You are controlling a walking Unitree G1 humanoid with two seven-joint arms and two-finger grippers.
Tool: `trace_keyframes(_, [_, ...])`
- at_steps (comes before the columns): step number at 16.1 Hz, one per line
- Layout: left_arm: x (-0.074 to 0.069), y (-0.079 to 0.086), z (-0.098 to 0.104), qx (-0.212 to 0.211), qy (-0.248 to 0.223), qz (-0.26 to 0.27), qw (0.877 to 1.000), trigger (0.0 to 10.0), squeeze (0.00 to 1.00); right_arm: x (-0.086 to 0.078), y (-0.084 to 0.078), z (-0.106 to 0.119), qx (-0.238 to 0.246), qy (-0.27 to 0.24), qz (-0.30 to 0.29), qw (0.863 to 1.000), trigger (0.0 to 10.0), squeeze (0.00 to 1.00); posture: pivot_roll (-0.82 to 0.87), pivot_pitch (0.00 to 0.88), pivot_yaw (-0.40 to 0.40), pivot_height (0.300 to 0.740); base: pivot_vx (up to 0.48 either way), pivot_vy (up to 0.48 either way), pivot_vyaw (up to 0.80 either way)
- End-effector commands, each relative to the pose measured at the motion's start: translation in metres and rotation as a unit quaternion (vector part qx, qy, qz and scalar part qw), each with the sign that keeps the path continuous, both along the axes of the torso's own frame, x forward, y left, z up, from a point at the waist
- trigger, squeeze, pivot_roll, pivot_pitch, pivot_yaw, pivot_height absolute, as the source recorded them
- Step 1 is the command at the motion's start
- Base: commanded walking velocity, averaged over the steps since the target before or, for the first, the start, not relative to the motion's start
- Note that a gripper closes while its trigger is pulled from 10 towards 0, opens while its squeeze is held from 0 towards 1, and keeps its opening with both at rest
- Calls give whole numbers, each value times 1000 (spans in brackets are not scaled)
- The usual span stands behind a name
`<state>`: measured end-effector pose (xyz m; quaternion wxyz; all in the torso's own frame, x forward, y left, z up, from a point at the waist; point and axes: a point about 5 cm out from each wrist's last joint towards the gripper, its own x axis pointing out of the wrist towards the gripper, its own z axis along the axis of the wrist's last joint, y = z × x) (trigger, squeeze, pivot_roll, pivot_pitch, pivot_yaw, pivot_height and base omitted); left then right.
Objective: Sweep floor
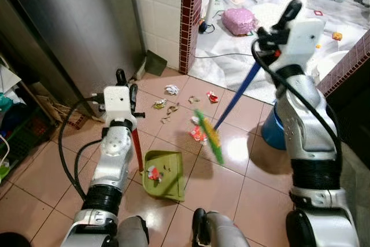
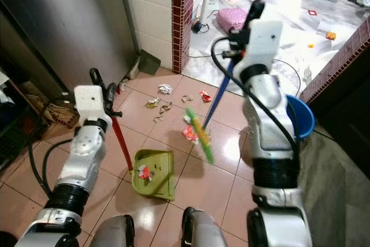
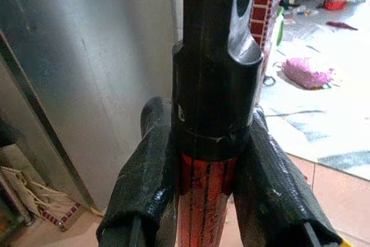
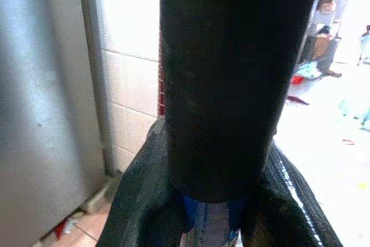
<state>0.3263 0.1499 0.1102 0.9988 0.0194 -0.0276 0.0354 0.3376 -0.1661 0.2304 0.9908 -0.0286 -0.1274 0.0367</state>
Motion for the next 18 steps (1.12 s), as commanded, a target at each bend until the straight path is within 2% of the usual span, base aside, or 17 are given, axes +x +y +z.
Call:
trace_keyframes(1, [-2,9,20,0,-42,6,999,10000,0,-6,-4,-1,-32,-18,-14,999,10000,0,-77,80,-9,740,0,0,0])
trace_keyframes(3, [-8,15,25,-6,-48,11,999,10000,0,-10,-10,-21,-50,6,-45,998,10000,0,-76,85,-4,740,0,0,-266])
trace_keyframes(6, [-20,27,28,-3,-50,16,999,10000,0,-16,-10,-38,-61,21,-60,996,10000,0,-65,89,5,740,0,90,-800])
trace_keyframes(8, [-23,32,28,-2,-43,20,999,10000,0,-16,-8,-42,-62,21,-60,996,10000,0,-59,97,6,740,0,268,-800])
trace_keyframes(12, [-26,33,31,-1,-36,20,999,10000,0,-16,-1,-44,-67,19,-53,996,10000,0,-56,106,4,740,0,269,0])
trace_keyframes(18, [-26,28,35,-1,-39,7,999,10000,0,-18,-3,-46,-75,15,-65,995,10000,0,-60,113,9,740,325,306,0])
